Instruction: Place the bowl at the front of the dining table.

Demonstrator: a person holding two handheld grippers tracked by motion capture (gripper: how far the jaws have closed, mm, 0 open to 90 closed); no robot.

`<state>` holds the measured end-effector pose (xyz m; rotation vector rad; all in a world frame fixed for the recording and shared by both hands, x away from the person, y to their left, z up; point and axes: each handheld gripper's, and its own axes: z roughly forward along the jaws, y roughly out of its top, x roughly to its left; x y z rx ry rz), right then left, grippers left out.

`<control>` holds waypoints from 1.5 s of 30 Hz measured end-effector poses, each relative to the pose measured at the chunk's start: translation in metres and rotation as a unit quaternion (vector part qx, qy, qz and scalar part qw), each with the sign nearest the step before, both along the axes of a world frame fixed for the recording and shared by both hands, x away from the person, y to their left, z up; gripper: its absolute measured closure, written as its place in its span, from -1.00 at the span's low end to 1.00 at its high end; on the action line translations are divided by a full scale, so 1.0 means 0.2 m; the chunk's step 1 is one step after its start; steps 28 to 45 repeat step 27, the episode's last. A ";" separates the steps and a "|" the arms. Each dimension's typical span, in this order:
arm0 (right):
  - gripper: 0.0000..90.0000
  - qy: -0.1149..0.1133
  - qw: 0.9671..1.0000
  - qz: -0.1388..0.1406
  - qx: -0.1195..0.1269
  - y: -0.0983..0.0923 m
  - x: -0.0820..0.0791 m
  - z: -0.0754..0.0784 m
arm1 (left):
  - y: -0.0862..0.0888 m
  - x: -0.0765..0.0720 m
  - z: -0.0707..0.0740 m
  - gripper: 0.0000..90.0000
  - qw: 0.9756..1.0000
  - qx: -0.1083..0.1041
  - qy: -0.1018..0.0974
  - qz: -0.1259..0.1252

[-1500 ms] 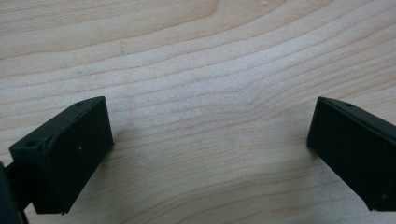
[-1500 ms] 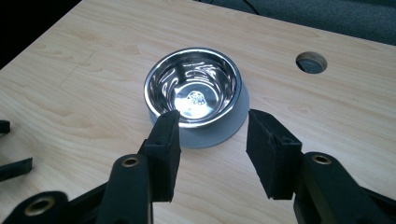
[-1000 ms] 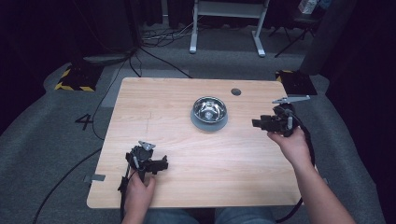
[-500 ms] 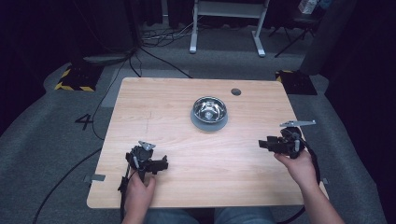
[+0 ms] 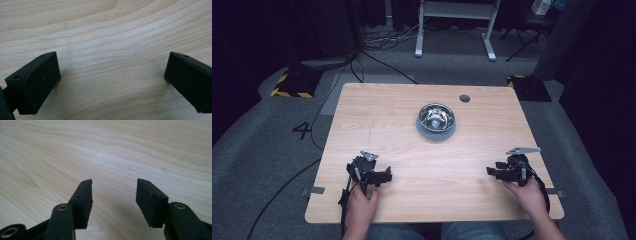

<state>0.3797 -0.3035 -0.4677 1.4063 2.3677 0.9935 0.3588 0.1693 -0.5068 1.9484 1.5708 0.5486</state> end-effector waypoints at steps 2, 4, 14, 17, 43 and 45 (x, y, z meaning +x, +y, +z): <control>0.03 0.003 1.000 -0.002 0.000 -0.01 -0.01 -0.03 | 0.00 0.00 0.00 -0.99 1.000 0.000 0.000 0.000; 0.03 0.004 1.000 -0.007 0.004 -0.01 -0.02 -0.06 | 0.00 0.00 0.00 -0.99 1.000 0.000 0.000 0.000; -0.23 -0.080 0.996 0.012 -0.027 0.02 -0.11 -0.16 | 0.00 0.00 0.00 -0.99 1.000 0.000 0.000 0.000; -0.32 -0.101 0.994 0.022 -0.027 0.03 -0.13 -0.19 | 0.00 0.00 0.00 -0.99 1.000 0.000 0.000 0.000; -0.54 -0.097 0.995 0.013 -0.033 0.04 -0.12 -0.19 | 0.00 0.00 0.00 -0.99 1.000 0.000 0.000 0.000; -0.54 -0.097 0.995 0.013 -0.033 0.04 -0.12 -0.19 | 0.00 0.00 0.00 -0.99 1.000 0.000 0.000 0.000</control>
